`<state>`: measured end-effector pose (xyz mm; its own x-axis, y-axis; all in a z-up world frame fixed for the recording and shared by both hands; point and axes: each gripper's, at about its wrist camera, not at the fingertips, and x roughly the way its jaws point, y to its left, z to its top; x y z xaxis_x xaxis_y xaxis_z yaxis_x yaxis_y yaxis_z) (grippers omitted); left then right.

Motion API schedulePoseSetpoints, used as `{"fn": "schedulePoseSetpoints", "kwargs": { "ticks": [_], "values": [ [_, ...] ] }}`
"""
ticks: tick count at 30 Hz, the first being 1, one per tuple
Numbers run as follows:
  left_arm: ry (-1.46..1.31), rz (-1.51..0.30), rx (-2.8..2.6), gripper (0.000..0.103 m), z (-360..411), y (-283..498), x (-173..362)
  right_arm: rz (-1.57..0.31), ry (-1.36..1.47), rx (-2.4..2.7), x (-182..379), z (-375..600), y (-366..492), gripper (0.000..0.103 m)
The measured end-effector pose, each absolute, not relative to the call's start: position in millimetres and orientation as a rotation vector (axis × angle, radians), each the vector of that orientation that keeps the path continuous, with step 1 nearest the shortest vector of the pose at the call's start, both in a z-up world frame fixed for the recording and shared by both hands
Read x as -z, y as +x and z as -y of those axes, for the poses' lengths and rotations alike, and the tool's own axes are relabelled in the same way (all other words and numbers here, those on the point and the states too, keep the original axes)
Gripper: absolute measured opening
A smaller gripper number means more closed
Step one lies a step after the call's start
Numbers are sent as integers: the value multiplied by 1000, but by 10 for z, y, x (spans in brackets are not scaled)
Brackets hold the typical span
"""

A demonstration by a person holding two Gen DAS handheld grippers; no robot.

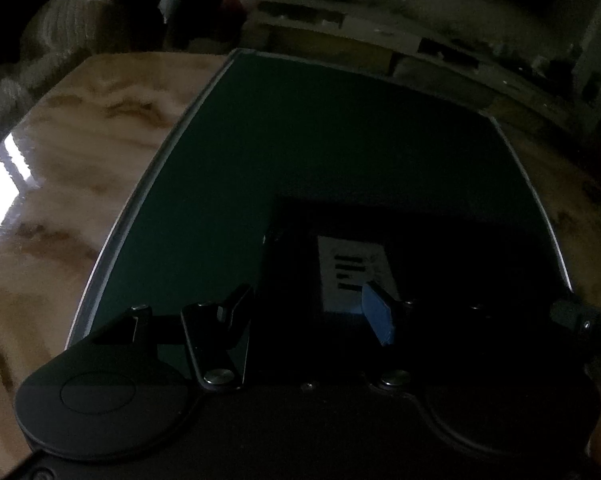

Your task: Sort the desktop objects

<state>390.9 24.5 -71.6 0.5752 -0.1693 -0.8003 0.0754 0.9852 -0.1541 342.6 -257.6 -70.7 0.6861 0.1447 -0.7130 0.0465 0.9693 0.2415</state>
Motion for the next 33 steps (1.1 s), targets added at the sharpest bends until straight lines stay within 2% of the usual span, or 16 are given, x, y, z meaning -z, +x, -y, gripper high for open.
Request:
{"fn": "schedulePoseSetpoints", "kwargs": {
  "ticks": [16, 17, 18, 19, 21, 23, 25, 26, 27, 28, 29, 30, 31, 33],
  "values": [
    [-31, -866, 152, 60, -243, 2982, 247, -742, 200, -62, 385, 2394, 2527, 66],
    [-52, -879, 196, 60, -253, 2916, 233, -736, 198, -66, 354, 2376, 2451, 58],
    [-74, -891, 240, 53, -264, 2851, 220, -761, 244, -127, 346, 2339, 2395, 9],
    [-90, -903, 281, 39, -263, 2782, 207, -785, 291, -189, 338, 2301, 2339, 0],
    [-44, -916, 305, 34, -94, 2606, 197, -792, 270, -227, 295, 2090, 2182, 6],
    [32, -901, 263, 36, 90, 2452, 187, -768, 191, -208, 250, 1839, 2025, 7],
    [-8, -912, 288, 38, 57, 2425, 195, -784, 249, -242, 244, 1857, 1974, 10],
    [-11, -915, 260, 39, -8, 2441, 204, -785, 277, -228, 238, 1966, 1968, 21],
    [-14, -918, 233, 46, -72, 2457, 213, -786, 304, -213, 233, 2075, 1962, 42],
    [-18, -922, 209, 49, -137, 2474, 224, -781, 313, -198, 223, 2193, 1966, 50],
    [-29, -937, 212, 49, -198, 2501, 249, -775, 287, -157, 220, 2320, 1987, 55],
    [-40, -952, 214, 51, -255, 2527, 274, -769, 262, -115, 216, 2448, 2008, 55],
    [-49, -961, 210, 58, -283, 2547, 295, -763, 236, -74, 214, 2575, 2030, 55],
    [-74, -968, 213, 64, -280, 2572, 333, -783, 217, -3, 253, 2875, 2134, 60]
  ]
}}
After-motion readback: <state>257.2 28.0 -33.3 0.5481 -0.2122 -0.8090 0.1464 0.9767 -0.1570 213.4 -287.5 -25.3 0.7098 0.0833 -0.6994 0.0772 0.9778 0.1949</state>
